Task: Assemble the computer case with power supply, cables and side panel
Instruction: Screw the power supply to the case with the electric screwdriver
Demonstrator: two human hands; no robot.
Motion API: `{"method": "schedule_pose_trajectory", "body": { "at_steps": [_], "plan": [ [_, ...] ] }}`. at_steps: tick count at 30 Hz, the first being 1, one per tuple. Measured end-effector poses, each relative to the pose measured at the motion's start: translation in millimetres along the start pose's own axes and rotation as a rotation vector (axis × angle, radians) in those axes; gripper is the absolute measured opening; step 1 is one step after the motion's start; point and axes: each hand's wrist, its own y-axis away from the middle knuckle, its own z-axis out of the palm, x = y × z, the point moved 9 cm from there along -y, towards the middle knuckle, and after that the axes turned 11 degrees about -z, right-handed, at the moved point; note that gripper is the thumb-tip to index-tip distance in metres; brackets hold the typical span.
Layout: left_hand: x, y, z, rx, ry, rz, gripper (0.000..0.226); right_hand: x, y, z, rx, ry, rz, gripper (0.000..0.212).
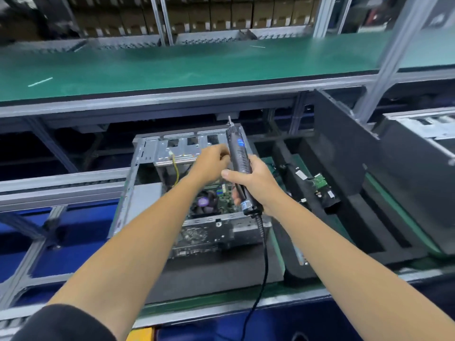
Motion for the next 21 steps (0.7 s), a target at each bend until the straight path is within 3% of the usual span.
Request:
{"method": "schedule_pose_trajectory", "body": {
  "at_steps": [6,11,18,21],
  "plan": [
    [82.8,-29.5,80.1,-0.032,-0.023,0.030,0.010,-1.1,-7.5,-109.0,-0.008,-0.005,0.025,0.045],
    [114.1,-42.9,156.5,-0.225,-0.299,-0.013,0.014,5.9,-9.4,-167.7,-0.027,-0.033,0.070,0.038],
    [97.3,-11.6,259.4,-0.459,-0.470,-0.147,0.021,49.1,5.4,-218.2,0.015,-0.086,0.244,0.035],
    [73.0,12.2,305.3,-0.531,-0.568,-0.130,0.014,78.6,19.8,-226.7,0.046,-0.115,0.334,0.048]
  ]
}}
